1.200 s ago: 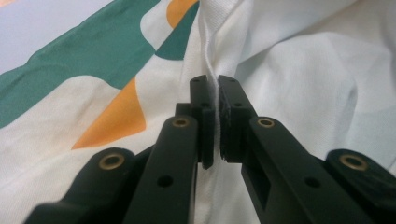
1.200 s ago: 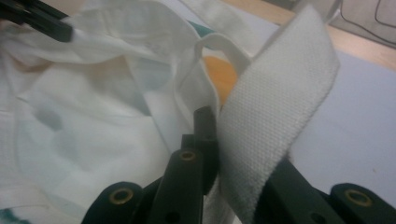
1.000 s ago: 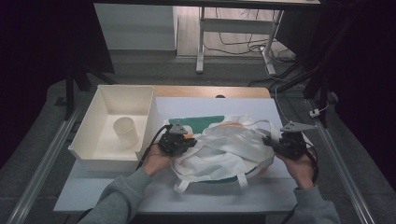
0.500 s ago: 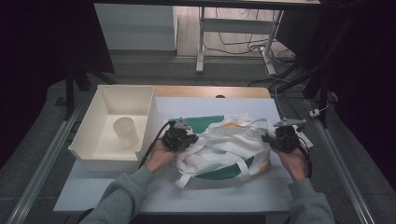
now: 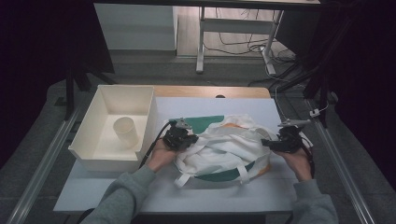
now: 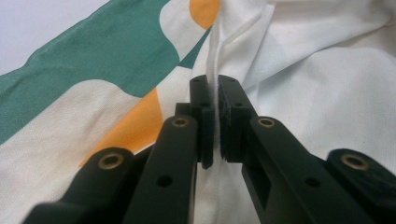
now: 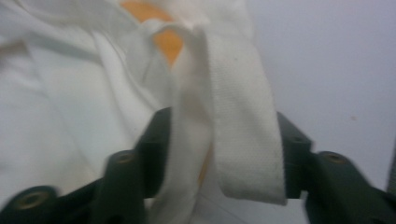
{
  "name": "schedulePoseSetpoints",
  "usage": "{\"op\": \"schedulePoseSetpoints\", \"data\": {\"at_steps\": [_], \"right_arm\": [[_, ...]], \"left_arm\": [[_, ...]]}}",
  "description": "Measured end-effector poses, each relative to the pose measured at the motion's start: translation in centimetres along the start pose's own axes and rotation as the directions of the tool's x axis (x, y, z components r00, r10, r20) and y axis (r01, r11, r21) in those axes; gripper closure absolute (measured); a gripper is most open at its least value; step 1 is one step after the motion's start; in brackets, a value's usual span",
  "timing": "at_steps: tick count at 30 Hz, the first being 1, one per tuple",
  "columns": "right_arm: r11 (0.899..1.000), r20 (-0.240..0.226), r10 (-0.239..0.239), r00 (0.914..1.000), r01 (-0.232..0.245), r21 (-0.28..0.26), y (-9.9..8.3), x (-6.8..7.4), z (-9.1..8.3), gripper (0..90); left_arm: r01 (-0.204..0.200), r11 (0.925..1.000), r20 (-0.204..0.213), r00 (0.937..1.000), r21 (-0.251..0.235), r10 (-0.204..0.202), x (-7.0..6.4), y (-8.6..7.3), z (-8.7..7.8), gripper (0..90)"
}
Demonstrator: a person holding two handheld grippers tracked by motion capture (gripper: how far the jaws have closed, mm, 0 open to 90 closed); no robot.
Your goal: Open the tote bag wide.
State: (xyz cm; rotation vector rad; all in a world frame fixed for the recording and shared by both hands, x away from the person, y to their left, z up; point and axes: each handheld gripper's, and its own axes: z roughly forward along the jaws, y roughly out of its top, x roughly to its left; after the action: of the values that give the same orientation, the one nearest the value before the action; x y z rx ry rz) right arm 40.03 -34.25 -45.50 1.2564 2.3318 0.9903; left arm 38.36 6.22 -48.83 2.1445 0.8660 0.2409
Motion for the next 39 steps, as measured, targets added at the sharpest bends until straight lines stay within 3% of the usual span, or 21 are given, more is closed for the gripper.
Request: {"op": "schedulePoseSetpoints", "data": {"at_steps": [3,7,14,17,24,33,39], "right_arm": [[0.999,0.008,-0.024,0.9997,0.025,-0.034,0.5,0.4,-2.3,31.6],[0.997,-0.006,-0.057,0.9984,0.057,-0.047,1.1,1.2,-4.0,28.7],[0.997,-0.051,0.052,0.9973,-0.054,-0.049,-0.3,-1.3,-4.0,25.7],[0.995,-0.040,0.050,0.9979,-0.054,-0.087,-0.2,-1.3,-4.6,26.5],[0.986,-0.078,-0.061,0.9951,0.048,-0.162,1.3,1.9,-4.9,32.5],[0.974,-0.160,-0.194,0.9679,0.170,-0.152,2.5,6.7,-2.5,36.0],[0.957,-0.212,-0.287,0.9341,0.269,-0.112,3.2,10.3,-1.0,36.1]], "left_arm": [[-0.004,1.0000,0.003,1.0000,0.000,0.004,-0.1,0.0,-0.1,84.7],[-0.003,1.0000,0.005,1.0000,0.002,0.003,-0.1,0.0,-0.2,84.7],[0.001,1.0000,0.006,1.0000,0.007,-0.001,-0.1,-0.1,0.1,84.7],[-0.003,0.9999,0.003,1.0000,0.010,0.003,-0.1,-0.1,0.1,84.7],[-0.003,1.0000,0.002,1.0000,0.008,0.003,-0.1,-0.1,0.1,84.7],[0.000,1.0000,0.005,1.0000,0.006,0.000,0.0,-0.1,0.2,84.6],[0.000,1.0000,0.007,1.0000,0.006,0.000,0.0,-0.1,0.1,84.5]]}}
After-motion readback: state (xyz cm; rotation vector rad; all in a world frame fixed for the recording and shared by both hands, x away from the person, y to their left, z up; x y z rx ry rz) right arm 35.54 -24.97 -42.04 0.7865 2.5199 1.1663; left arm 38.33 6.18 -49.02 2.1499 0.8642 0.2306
